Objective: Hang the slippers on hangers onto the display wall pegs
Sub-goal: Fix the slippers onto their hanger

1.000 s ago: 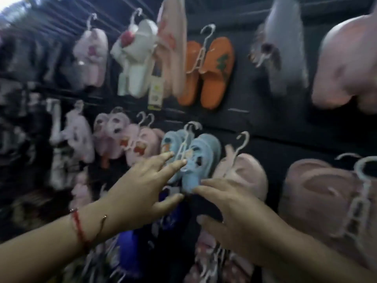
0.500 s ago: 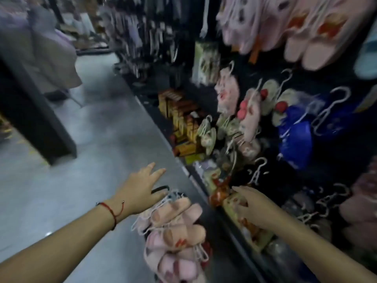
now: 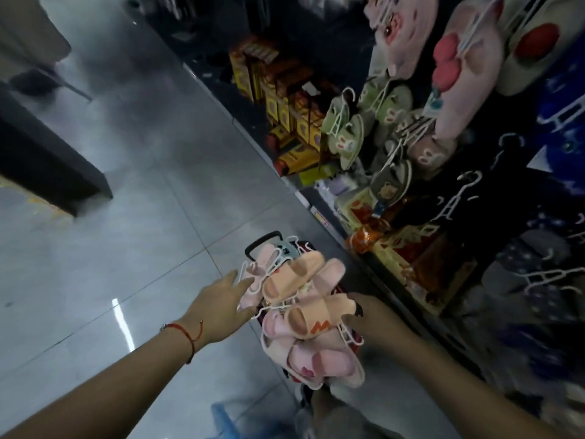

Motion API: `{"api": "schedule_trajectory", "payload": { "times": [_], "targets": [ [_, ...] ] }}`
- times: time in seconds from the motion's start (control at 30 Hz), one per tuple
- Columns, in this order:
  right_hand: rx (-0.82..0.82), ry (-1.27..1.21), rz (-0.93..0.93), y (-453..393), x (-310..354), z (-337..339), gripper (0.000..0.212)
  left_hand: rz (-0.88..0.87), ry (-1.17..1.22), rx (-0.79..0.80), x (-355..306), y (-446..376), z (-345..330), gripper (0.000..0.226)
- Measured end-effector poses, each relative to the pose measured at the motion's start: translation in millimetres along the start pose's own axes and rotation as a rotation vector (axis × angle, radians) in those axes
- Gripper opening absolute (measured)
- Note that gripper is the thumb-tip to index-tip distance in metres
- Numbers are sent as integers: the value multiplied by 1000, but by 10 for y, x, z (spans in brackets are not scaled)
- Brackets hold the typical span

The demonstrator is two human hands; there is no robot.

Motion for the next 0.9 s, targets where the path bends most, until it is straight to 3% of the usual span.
{"api": "schedule_trajectory", "payload": {
  "times": [0.07,0.3,0.67,0.9],
  "targets": [
    [8,-65,-56,-237,-116,-129,53,-28,-40,37,13,-277,25,72],
    [0,-138,-238,-757,-64,-334,65,-190,-86,124,-55,-1010,50,66],
    [-70,-185,-594,-1478,14,-1102,76,-479,-227,323,426,-2210,-614,63],
    [-217,-198,-744,-2000,215,-1549,70,-454,-160,474,897,-2823,-1095,64]
  ]
}}
Point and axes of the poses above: each hand's wrist, its own y-axis away from the middle knuckle, its own z-axis out of the back of the hand, x = y × z, the point moved 3 cm from there along -y, towards the middle knuckle, and after that the axes turned 3 degrees about z, right-handed, at the moved point
